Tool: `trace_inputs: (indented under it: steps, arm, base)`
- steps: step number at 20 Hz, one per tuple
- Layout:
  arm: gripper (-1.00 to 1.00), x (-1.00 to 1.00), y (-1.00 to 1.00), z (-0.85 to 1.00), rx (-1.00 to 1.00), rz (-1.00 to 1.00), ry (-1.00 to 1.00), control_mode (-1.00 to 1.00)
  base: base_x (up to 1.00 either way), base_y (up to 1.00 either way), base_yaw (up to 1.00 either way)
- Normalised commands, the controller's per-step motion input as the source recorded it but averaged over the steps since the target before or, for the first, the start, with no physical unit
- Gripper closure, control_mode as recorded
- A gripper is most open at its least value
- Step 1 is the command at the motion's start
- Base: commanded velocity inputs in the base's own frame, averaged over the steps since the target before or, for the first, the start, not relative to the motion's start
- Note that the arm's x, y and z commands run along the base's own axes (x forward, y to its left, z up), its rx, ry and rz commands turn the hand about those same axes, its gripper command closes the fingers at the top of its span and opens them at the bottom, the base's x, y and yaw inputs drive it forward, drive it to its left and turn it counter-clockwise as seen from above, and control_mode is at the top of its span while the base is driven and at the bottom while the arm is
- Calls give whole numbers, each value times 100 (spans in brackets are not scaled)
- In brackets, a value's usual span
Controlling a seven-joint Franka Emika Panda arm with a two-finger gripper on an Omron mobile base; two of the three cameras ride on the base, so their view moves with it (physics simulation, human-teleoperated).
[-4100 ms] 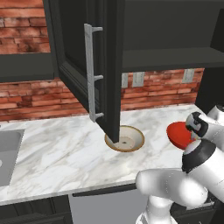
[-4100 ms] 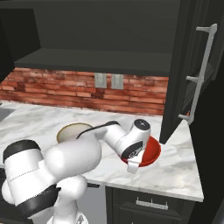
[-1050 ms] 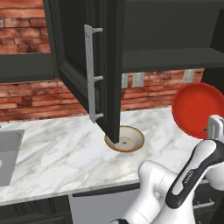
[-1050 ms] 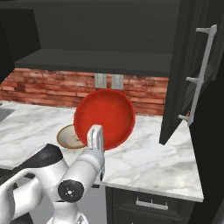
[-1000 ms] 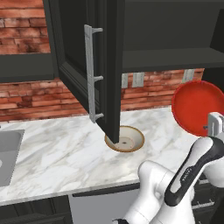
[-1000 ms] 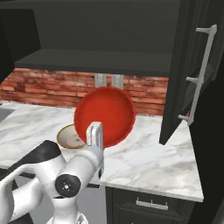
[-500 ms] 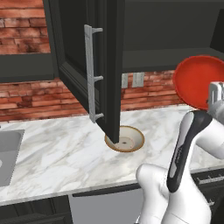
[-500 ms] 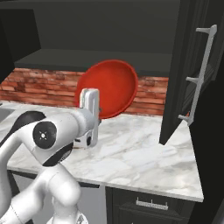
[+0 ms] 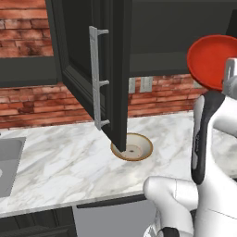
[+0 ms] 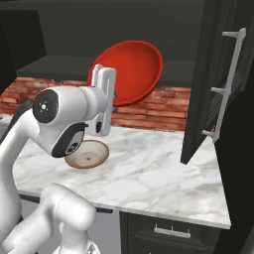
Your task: Open the cabinet. Pick the bowls from the counter and place them in the cabinet. Then close the cabinet.
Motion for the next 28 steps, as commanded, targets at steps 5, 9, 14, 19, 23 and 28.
trace_inputs:
  steps: [5, 9, 14, 19, 23, 28]
  arm:
    - [100, 50, 0, 49, 0, 0, 9, -100]
    - [100, 54, 0, 16, 0, 0, 1, -100]
    - [100, 56, 0, 0, 3, 0, 0, -100]
    - [100, 43, 0, -3, 9, 0, -12, -100]
    - [100, 47, 0, -10, 10, 0, -13, -100]
    - [100, 51, 0, -29, 4, 0, -2, -100]
  base:
    - [0, 0, 0]
    - [0, 0, 0]
    - [0, 0, 0]
    - [0, 0, 0]
    - [0, 0, 0]
    - [0, 0, 0]
